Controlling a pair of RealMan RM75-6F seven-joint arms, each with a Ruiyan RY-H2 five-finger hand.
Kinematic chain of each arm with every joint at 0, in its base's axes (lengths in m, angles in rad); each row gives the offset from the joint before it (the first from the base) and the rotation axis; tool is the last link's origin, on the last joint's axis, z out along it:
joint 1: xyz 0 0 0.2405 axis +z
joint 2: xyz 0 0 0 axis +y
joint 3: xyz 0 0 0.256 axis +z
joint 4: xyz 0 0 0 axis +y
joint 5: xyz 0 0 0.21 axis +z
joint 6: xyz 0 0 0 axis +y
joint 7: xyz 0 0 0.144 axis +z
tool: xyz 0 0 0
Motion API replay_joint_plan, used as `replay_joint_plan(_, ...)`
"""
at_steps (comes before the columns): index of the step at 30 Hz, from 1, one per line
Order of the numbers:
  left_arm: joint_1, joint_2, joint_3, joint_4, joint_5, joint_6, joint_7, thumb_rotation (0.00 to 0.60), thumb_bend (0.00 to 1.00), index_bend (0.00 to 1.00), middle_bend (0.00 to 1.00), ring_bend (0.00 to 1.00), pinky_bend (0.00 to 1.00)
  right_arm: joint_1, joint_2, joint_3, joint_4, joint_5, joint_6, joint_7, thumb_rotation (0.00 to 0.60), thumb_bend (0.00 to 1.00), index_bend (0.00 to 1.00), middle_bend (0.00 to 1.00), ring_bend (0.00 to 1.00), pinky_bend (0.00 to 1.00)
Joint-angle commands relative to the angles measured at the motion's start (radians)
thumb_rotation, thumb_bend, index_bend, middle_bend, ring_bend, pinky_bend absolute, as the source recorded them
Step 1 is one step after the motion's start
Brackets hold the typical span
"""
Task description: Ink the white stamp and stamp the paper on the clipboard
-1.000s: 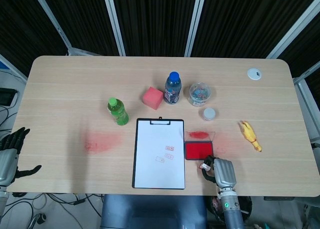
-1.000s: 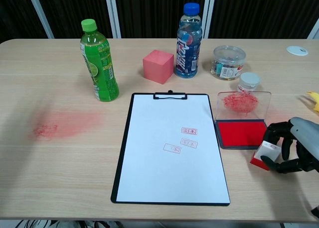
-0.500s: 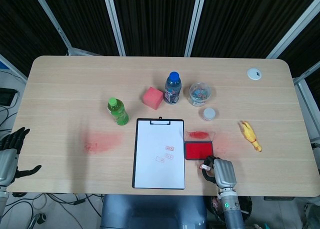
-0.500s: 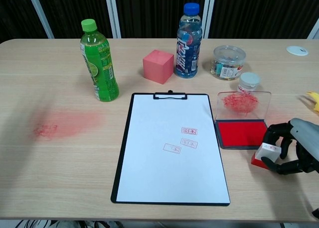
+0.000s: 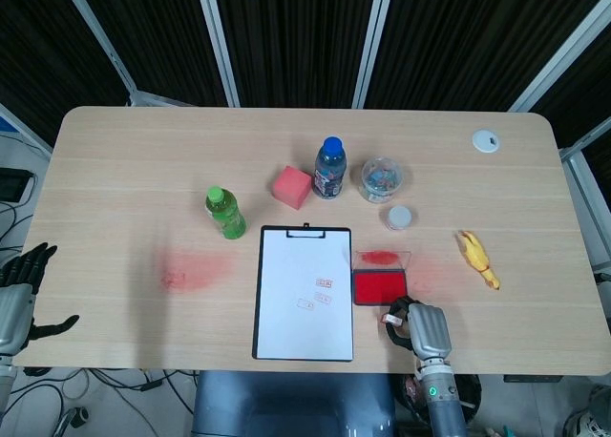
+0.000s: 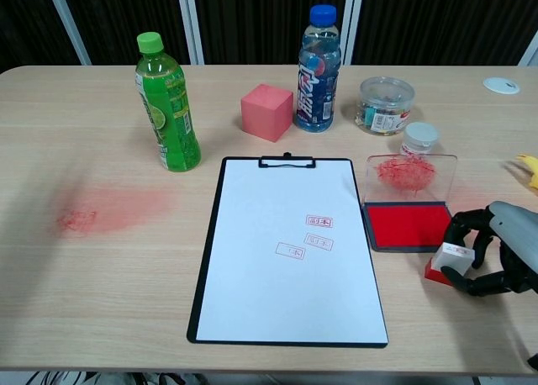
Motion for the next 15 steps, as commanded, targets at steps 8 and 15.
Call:
replay_joint_plan(8, 0.000, 0.001, -0.001, -0.002, -0.001, 0.000, -0.001, 0.600, 0.01, 0.00, 0.00, 0.00, 0.00, 0.001, 0.006, 0.002, -0.010, 0.013, -0.008, -0.012, 0.600, 0.40, 0.44, 0.43, 0.51, 0.73)
replay_joint_plan(15, 0.000, 0.001, -0.001, -0.001, 0.000, 0.000, 0.000, 0.600, 0.01, 0.00, 0.00, 0.00, 0.00, 0.000, 0.007, 0.002, -0.013, 0.015, -0.008, -0.013, 0.600, 0.40, 0.41, 0.43, 0.51, 0.73)
